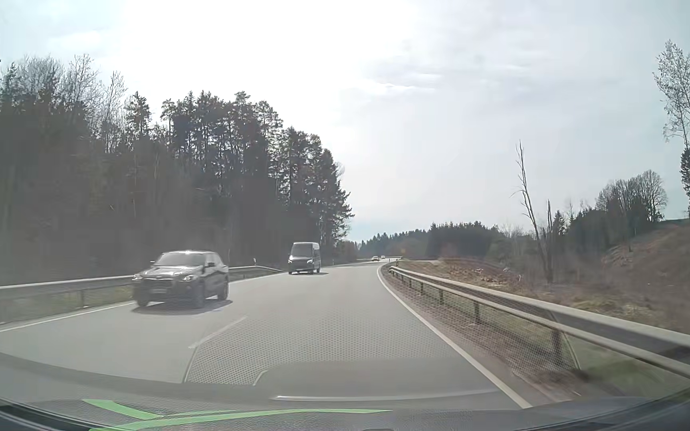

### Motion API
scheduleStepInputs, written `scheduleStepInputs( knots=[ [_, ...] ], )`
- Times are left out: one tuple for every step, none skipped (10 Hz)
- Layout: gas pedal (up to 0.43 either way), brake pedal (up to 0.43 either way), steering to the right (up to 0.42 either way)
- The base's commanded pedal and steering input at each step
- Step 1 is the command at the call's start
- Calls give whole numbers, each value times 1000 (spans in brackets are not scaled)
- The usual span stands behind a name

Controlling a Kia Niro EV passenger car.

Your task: Follow the waypoints while adhering to traffic rules and regulations

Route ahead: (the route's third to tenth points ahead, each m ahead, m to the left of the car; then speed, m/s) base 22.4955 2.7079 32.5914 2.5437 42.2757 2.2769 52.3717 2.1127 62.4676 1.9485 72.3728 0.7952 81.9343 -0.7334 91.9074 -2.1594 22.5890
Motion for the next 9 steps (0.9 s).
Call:
scheduleStepInputs(
  knots=[
    [331,0,11],
    [331,0,10],
    [331,0,10],
    [331,0,9],
    [331,0,7],
    [331,0,7],
    [331,0,7],
    [331,0,7],
    [331,0,7]
  ],
)
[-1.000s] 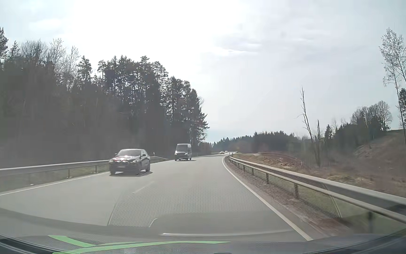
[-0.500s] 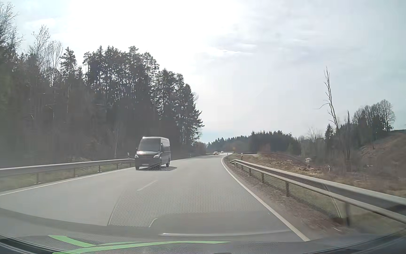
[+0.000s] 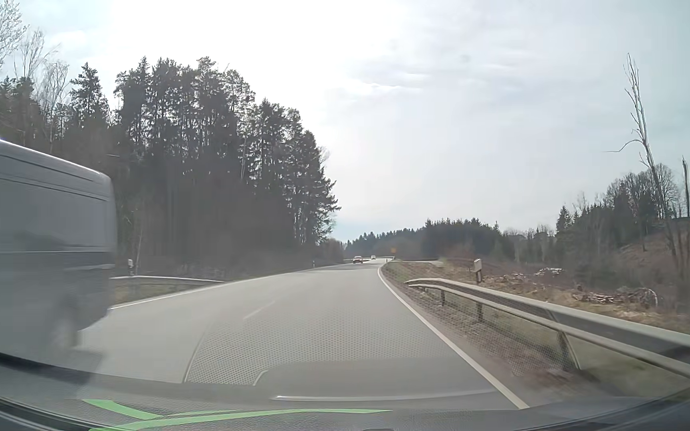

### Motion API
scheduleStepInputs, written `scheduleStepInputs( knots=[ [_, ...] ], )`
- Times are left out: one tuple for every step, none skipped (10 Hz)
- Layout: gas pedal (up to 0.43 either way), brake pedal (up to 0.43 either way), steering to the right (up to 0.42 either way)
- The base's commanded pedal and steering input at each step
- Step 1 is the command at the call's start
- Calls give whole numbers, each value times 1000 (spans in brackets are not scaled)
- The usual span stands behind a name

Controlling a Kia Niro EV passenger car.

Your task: Follow the waypoints while adhering to traffic rules and regulations

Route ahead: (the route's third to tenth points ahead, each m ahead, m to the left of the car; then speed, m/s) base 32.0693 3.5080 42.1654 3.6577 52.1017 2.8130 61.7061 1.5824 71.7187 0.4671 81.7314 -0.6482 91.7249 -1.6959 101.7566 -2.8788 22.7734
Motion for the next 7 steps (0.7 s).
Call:
scheduleStepInputs(
  knots=[
    [331,0,8],
    [331,0,8],
    [339,0,8],
    [339,0,9],
    [339,0,10],
    [339,0,11],
    [339,0,12]
  ],
)
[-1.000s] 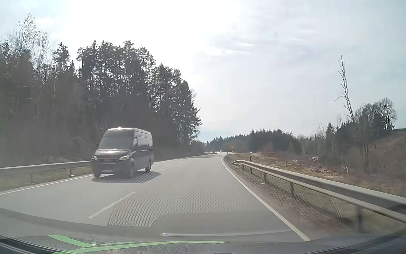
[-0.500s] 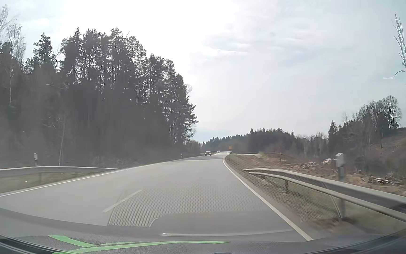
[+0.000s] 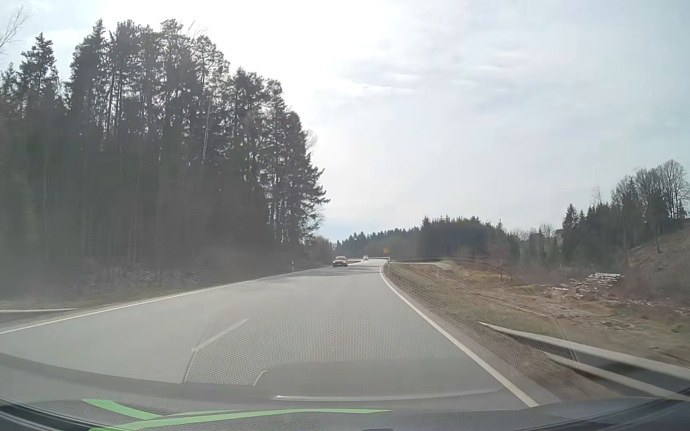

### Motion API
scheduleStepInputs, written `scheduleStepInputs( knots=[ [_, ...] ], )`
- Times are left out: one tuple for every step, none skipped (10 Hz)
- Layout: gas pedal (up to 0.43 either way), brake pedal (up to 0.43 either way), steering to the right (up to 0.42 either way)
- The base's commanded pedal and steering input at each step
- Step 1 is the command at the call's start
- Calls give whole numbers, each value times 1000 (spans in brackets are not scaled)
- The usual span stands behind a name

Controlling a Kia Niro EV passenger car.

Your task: Follow the waypoints while adhering to traffic rules and regulations

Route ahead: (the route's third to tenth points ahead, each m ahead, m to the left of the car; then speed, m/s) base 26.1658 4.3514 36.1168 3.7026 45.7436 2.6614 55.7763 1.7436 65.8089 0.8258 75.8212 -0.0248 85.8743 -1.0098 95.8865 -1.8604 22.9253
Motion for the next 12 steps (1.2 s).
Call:
scheduleStepInputs(
  knots=[
    [339,0,13],
    [339,0,13],
    [339,0,13],
    [339,0,13],
    [339,0,13],
    [339,0,13],
    [339,0,13],
    [339,0,13],
    [339,0,12],
    [339,0,10],
    [339,0,9],
    [339,0,7]
  ],
)
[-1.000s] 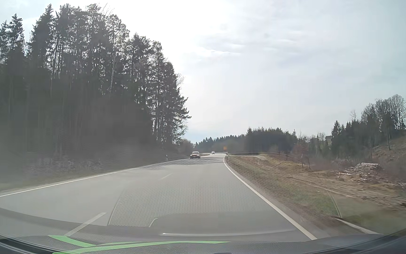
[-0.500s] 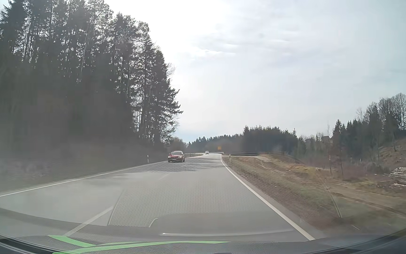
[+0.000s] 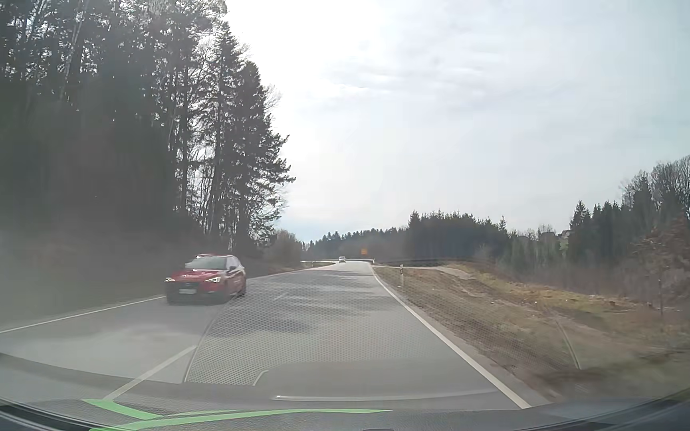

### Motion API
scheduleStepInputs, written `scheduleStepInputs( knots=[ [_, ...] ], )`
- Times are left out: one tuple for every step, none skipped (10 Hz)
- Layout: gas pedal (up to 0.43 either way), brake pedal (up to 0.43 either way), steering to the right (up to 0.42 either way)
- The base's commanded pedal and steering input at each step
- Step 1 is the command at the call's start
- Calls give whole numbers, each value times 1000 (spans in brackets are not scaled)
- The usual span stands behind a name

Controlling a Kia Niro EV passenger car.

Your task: Follow the waypoints while adhering to traffic rules and regulations

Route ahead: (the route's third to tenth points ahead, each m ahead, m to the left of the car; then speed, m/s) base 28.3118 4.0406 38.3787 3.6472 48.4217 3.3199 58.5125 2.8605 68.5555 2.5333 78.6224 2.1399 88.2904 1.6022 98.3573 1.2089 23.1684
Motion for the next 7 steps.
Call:
scheduleStepInputs(
  knots=[
    [339,0,6],
    [339,0,6],
    [339,0,6],
    [339,0,6],
    [339,0,6],
    [339,0,6],
    [339,0,6]
  ],
)
